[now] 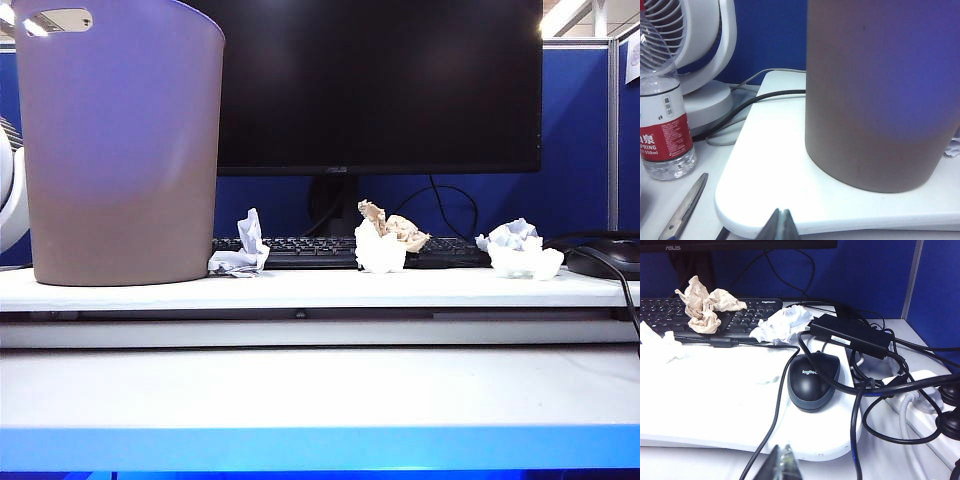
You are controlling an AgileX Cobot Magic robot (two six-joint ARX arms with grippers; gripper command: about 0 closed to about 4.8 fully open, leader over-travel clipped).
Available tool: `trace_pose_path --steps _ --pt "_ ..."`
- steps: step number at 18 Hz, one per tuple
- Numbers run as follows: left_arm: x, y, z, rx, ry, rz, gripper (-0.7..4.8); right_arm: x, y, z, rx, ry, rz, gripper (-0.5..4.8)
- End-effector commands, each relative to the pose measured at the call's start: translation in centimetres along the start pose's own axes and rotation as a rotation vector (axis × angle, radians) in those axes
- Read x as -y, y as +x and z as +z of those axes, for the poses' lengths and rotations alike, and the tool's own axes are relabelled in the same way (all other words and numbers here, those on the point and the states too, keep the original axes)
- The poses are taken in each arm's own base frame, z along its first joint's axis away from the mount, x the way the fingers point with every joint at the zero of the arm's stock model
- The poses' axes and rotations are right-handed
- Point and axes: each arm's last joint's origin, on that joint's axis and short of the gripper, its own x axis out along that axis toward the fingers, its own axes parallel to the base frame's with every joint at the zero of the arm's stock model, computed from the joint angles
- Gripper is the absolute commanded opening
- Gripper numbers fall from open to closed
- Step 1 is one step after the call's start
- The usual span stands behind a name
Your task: Pick up all paper balls from the table and place them in the pink trash can.
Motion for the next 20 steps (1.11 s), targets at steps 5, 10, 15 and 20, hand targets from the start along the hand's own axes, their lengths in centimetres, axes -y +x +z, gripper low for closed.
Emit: trace_pose_path --steps 5,10,15,20 --pt "0.0 0.0 0.1 0.009 -0.008 -0.003 -0.05 0.0 0.0 0.3 0.017 0.001 0.0 -0.02" --pt "0.7 -0.1 0.8 0.029 -0.399 -0.235 -0.05 -0.5 -0.2 1.8 0.149 0.278 0.179 -0.02" --pt "1.3 -2.5 6.1 0.409 -0.838 -0.718 -0.05 -0.8 -2.5 7.6 0.55 0.353 0.335 -0.02" --pt "1.3 -5.4 12.7 0.481 -0.848 -0.785 -0.05 -1.5 -1.5 17.8 0.518 0.179 0.415 -0.01"
